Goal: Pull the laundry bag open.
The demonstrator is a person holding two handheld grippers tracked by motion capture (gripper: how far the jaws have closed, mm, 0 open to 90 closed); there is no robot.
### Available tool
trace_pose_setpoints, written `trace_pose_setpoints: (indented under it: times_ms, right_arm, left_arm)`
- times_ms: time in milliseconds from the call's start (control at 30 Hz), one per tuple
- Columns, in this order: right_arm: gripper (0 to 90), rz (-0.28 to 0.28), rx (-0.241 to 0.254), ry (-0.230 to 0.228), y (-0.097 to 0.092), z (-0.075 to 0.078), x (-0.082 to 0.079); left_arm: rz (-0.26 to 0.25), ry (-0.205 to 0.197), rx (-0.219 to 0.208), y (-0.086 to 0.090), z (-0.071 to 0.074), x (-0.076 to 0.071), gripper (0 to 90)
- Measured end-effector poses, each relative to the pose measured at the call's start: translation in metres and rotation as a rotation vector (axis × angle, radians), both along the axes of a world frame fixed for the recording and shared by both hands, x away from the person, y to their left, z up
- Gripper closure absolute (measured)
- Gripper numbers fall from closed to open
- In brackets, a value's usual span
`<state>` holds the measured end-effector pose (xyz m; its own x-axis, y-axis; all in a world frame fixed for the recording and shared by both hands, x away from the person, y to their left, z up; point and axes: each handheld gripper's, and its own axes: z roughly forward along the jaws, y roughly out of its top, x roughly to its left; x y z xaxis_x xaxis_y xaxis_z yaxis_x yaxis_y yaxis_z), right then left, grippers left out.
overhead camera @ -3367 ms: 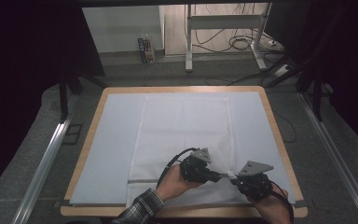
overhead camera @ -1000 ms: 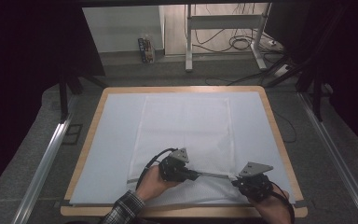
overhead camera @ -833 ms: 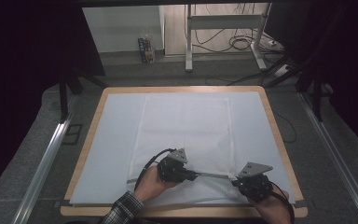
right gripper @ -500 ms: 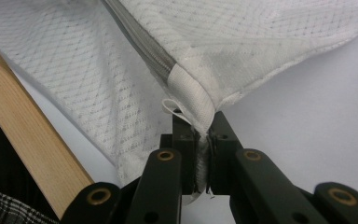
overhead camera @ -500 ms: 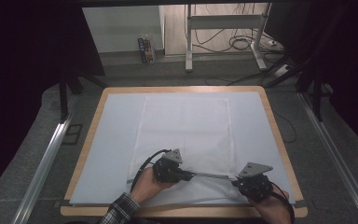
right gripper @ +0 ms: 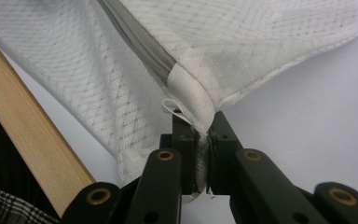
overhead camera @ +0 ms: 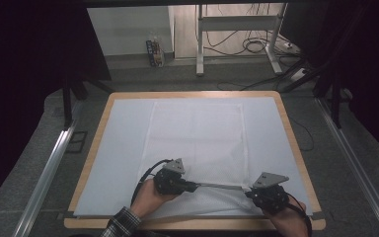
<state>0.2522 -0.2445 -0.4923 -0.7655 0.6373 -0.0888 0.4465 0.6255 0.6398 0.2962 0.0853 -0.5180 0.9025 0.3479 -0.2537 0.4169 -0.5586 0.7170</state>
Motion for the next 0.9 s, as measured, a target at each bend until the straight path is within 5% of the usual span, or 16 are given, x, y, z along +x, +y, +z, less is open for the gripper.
trace_pose_setpoints:
  times_ms: [900]
  right_arm:
    - [83.5,-0.001,0.012,0.011,0.0,-0.001,0.0]
  left_arm:
    - [0.095,0.006,-0.002,0.047,0.003,-0.016,87.1]
